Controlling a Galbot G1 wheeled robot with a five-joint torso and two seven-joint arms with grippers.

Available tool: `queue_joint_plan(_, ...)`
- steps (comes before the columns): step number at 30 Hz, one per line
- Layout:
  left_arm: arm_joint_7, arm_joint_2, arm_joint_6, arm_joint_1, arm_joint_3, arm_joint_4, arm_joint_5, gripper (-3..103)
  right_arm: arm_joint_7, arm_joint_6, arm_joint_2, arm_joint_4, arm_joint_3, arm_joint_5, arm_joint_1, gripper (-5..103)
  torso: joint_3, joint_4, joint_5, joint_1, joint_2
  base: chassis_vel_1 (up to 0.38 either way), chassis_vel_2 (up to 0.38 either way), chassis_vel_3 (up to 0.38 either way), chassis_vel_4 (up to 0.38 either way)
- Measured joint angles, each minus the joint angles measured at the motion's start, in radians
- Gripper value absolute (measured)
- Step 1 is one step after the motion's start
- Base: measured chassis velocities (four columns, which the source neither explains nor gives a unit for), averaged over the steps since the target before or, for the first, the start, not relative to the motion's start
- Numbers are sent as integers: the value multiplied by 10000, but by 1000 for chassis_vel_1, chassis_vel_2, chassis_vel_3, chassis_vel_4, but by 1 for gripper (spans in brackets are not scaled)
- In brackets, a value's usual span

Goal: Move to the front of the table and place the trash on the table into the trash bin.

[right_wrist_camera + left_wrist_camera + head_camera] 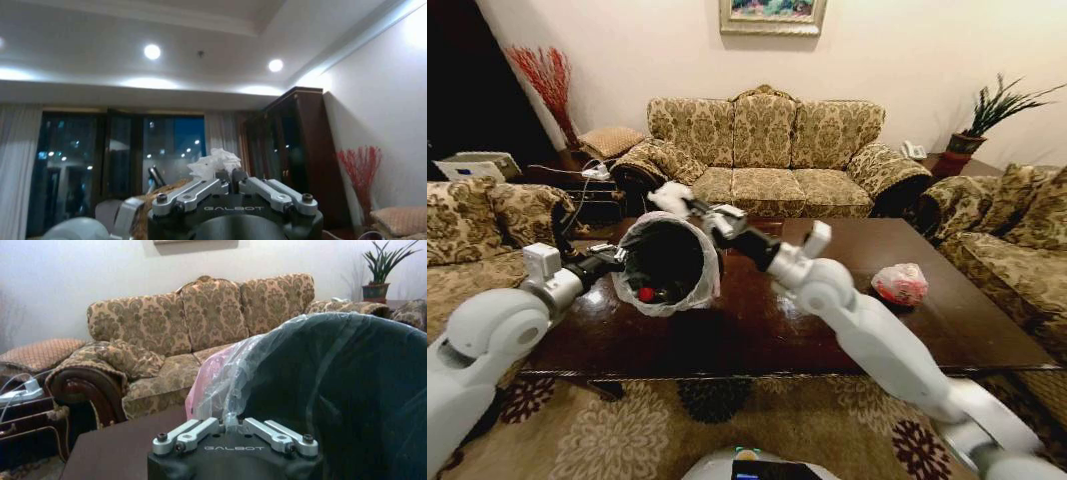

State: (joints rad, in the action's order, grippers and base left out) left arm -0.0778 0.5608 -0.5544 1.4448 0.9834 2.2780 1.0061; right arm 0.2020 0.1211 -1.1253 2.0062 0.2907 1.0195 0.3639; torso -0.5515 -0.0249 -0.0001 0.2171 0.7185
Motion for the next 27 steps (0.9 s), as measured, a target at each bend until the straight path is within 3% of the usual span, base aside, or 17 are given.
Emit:
queue_joint_plan(5,-5,83,-18,12,14,13,1,0,-138,0,-192,-183,422,-601,35,13,0,1,1,0,0,0,0,0,0)
queue_joint_plan(8,-11,134,-23,-9,20,-28,1,0,-157,-26,-172,-189,584,-935,335,28,0,2,1,0,0,0,0,0,0)
queue_joint_plan(10,-11,147,-28,-10,19,-28,9,0,-164,-39,-169,-187,586,-980,369,28,0,2,2,0,0,0,0,0,0)
queue_joint_plan(12,-6,189,-52,-4,19,-28,29,0,-178,-73,-139,-157,553,-1038,451,40,0,2,1,0,0,0,0,0,0)
queue_joint_plan(13,-6,189,-52,-4,19,-28,29,0,-178,-73,-139,-157,553,-1038,451,40,0,2,1,0,0,0,0,0,0)
queue_joint_plan(15,-5,208,-64,14,20,-48,25,0,-195,-130,-59,-91,455,-1039,527,50,1,2,1,0,0,0,0,0,0)
queue_joint_plan(16,-7,208,-70,15,20,-81,16,0,-208,-173,-26,-40,340,-1031,612,61,1,2,1,0,0,0,0,0,0)
queue_joint_plan(18,-7,206,-73,15,20,-89,14,0,-221,-198,-21,-22,292,-1023,650,61,1,2,1,0,0,0,0,0,0)
queue_joint_plan(24,-19,187,-95,12,63,-143,24,0,-651,-227,129,244,-883,-809,1429,88,1,1,2,0,0,0,0,0,0)
queue_joint_plan(25,-19,187,-95,12,63,-143,24,0,-651,-227,129,244,-883,-809,1429,88,1,1,2,0,0,0,0,0,0)
queue_joint_plan(27,-28,234,-100,45,141,-257,21,0,-1455,-258,329,586,-1724,-798,2154,97,1,1,3,0,0,0,0,0,0)
